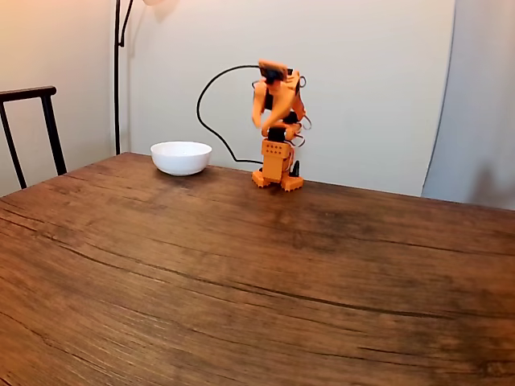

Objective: Grasp the cube and drop it in the bowl

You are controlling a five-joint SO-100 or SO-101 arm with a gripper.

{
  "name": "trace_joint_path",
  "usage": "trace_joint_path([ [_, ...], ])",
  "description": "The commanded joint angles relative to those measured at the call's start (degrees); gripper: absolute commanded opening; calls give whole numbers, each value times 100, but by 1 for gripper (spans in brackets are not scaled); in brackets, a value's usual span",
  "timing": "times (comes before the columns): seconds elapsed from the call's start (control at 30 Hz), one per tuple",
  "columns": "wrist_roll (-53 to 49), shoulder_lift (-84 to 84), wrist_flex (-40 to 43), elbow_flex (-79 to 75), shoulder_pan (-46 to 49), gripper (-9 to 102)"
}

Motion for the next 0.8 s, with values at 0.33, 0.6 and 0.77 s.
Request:
trace_joint_path([
  [0.33, 44, -26, 9, 668, -246, 1],
  [0.6, -18, -18, -70, 589, -299, 1],
  [0.77, -26, -18, -79, 580, -369, 1],
])
